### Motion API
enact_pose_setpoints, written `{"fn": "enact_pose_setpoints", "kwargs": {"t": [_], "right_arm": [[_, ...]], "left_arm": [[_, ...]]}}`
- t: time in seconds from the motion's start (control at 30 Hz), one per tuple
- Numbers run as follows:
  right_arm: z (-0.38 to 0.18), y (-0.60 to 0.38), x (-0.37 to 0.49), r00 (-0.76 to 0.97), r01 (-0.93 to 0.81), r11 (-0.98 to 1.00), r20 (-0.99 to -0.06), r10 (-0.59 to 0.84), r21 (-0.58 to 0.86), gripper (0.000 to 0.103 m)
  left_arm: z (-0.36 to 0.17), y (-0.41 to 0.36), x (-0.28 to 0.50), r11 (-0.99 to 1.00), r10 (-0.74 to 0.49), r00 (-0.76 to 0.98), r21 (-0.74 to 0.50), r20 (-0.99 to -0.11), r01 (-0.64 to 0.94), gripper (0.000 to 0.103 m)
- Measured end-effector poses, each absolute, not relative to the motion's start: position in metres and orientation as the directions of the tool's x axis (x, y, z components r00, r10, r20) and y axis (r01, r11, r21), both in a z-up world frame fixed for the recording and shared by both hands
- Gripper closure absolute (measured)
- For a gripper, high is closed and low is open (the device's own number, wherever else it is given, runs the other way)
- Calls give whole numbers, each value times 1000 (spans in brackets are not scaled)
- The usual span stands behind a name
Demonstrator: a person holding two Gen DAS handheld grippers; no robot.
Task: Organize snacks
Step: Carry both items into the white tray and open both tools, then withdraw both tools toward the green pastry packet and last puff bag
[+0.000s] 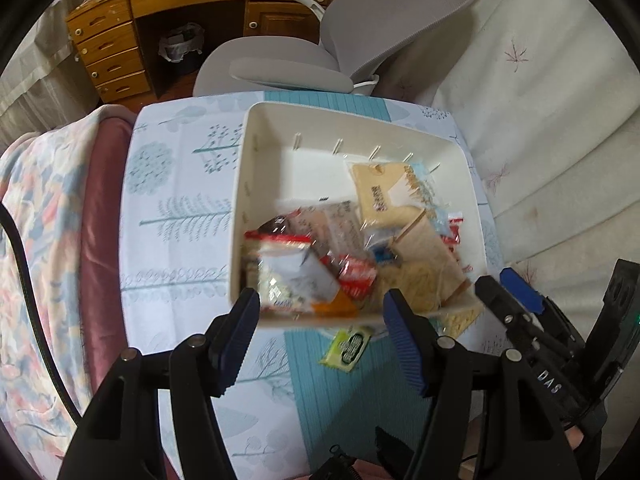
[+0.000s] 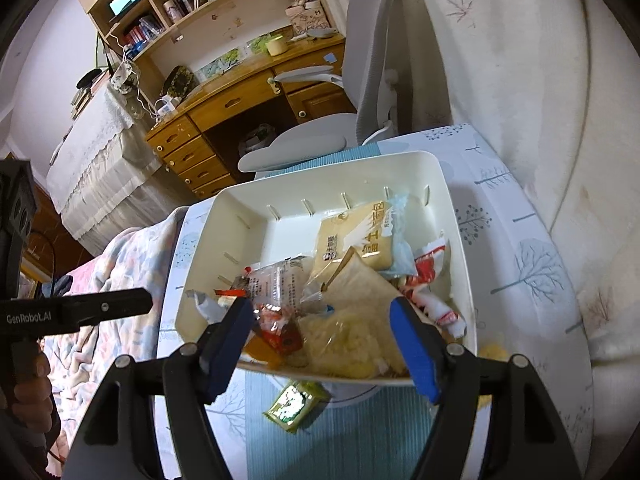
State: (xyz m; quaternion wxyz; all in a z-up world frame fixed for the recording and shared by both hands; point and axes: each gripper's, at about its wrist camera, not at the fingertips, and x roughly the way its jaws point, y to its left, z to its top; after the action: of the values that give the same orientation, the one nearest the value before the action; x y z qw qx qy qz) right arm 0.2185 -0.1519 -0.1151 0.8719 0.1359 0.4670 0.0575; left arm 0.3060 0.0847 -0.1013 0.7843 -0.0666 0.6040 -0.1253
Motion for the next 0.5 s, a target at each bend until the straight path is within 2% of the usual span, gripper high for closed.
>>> {"fn": "enact_pose_setpoints", "kwargs": {"t": [0.5], "right_arm": [[-119, -119, 133, 533, 78, 958, -823, 193, 275, 31]], "left_arm": [[-132, 132, 219, 966, -254, 193, -239, -948, 94, 40]]}}
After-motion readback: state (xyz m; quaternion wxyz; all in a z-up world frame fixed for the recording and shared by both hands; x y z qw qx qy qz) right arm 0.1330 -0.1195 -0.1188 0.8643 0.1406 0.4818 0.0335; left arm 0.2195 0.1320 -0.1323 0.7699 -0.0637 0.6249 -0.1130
